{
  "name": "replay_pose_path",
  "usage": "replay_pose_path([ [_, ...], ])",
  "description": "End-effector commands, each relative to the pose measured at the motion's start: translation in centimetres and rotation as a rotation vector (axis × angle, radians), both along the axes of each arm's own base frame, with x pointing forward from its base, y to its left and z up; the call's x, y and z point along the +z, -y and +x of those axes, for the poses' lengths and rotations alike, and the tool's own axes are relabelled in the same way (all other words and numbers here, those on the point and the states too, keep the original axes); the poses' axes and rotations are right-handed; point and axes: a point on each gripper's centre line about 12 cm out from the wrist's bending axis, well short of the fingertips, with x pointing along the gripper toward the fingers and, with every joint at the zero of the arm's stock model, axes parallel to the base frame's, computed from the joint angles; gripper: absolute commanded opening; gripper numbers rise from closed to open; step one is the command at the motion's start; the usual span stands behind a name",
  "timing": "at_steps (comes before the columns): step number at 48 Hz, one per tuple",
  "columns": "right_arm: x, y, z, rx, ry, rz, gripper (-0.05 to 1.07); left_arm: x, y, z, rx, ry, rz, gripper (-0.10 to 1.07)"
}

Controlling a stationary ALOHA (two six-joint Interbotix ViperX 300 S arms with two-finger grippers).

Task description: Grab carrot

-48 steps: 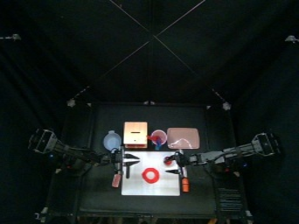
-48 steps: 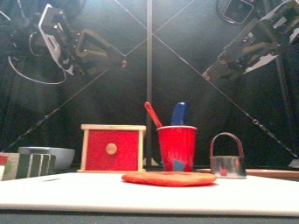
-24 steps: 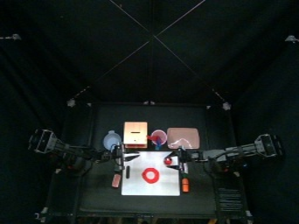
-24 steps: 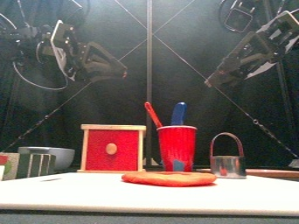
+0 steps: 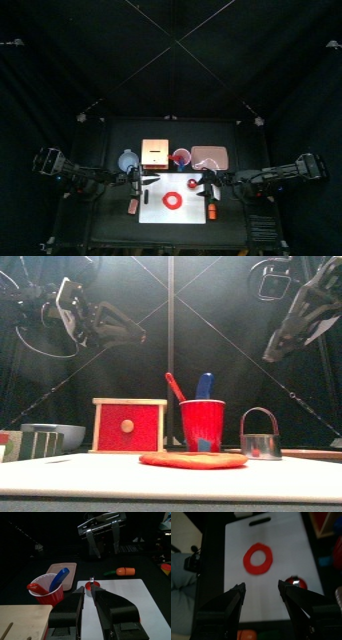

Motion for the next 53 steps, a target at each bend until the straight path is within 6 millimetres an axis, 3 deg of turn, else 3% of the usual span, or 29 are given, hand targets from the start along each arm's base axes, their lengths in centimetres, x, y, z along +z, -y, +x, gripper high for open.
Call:
replay_pose_path([
  [1, 1.3, -0.4, -0.6, -0.012, -0.048, 0.062, 0.88, 0.8, 0.1, 0.7, -0.002, 0.027, 0.002, 0.62],
  [15, 0.7, 0.0, -3.0, -0.343, -0.423, 0.232, 0.88, -0.5, 0.4, 1.6, -0.016, -0.011, 0.022, 0.62],
  [21, 0.5, -1.0, -3.4, -0.451, -0.459, 0.269, 0.88, -0.6, 0.4, 1.7, -0.02, -0.015, 0.028, 0.62],
  [29, -1.0, -2.6, -4.2, -0.7, -0.574, 0.457, 0.88, -0.7, 0.4, 1.8, -0.021, -0.019, 0.03, 0.62],
  [38, -1.8, -4.3, -4.6, -0.784, -0.57, 0.533, 0.88, -0.8, 0.3, 1.7, -0.028, -0.02, 0.045, 0.62],
  [47, -2.1, -5.2, -3.2, -0.809, -0.487, 0.572, 0.88, -1.1, 0.3, 1.6, -0.048, -0.03, 0.071, 0.62],
  [53, -3.3, -6.2, -2.4, -0.826, -0.491, 0.555, 0.88, -1.4, 0.3, 1.6, -0.061, -0.036, 0.088, 0.62],
])
